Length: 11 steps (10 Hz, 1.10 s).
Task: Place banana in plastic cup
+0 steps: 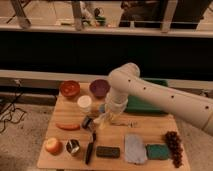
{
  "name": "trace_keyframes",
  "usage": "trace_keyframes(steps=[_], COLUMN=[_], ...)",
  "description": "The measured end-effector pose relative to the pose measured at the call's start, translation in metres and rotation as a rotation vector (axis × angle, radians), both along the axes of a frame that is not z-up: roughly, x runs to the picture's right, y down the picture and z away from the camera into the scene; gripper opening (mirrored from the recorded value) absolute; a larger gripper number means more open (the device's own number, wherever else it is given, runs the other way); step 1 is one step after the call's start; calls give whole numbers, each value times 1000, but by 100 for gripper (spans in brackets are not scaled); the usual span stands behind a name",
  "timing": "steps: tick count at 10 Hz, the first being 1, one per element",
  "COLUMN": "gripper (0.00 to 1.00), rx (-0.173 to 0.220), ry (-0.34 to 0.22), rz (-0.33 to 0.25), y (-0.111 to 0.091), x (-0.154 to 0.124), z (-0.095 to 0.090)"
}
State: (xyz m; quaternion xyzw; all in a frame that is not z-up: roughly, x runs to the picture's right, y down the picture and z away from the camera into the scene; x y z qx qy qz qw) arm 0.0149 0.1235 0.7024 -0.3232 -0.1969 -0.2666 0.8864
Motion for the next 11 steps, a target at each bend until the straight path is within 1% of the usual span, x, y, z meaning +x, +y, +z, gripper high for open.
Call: trace_keyframes(steps=[1,2,6,8,11], gripper=[12,12,12,12,12], rx=[1,3,20,18,10], ry=[-2,0,11,17,14], rz=[-2,-1,8,12,19], y=[-4,-8,-24,-26,-25], x=[-9,-11,-1,4,3], z=[6,11,26,36,50])
